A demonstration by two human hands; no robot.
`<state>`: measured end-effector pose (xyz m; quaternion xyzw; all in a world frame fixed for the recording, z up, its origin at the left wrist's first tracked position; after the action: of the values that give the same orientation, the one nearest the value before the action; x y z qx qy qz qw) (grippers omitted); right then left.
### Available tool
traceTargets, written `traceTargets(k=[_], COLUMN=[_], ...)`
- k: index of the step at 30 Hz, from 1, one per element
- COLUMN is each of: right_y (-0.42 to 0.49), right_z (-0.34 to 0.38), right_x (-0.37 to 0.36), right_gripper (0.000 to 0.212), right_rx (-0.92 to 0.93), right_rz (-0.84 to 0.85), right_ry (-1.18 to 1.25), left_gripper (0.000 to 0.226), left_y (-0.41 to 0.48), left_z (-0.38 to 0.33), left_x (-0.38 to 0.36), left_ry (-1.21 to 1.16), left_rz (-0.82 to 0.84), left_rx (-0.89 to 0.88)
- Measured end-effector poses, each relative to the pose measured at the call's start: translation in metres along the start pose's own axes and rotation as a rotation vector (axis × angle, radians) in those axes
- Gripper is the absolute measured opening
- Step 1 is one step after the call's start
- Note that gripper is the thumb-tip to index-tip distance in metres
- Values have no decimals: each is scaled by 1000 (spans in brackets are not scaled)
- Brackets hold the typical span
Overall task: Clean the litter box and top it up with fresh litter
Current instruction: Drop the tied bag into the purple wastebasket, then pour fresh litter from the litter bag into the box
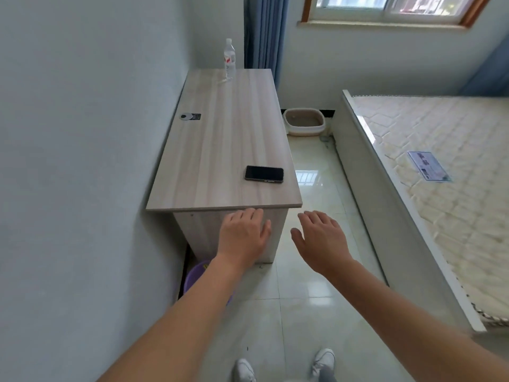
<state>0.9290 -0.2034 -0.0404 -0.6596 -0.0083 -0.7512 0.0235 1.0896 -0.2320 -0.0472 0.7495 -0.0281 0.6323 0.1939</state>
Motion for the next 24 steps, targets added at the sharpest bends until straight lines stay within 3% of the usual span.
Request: traceTargets(k=[10, 24], right_y=[-47, -100], right_z=[-75, -228], right_x=[7, 41], right_gripper=[43, 43], right_rx=[-111, -115], right_rz=[-73, -140], right_ry=[54, 78], left_gripper=[45, 50], left_y=[-7, 14], left_z=[-88, -255], left_x=[-7, -8], left_ry=[90, 115], left_rz=[31, -49], left_rx=[-169, -153])
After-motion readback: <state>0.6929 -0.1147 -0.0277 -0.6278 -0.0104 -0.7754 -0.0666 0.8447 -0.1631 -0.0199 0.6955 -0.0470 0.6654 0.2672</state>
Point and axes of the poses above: each hand's wrist, its own y-axis towards the middle knuckle, its own x-axis out of the back of the hand, z = x × y, the point moved 9 cm from there along y, towards the middle knuckle, and after that the axes turned 4 degrees about y, right-handed, at the moved point
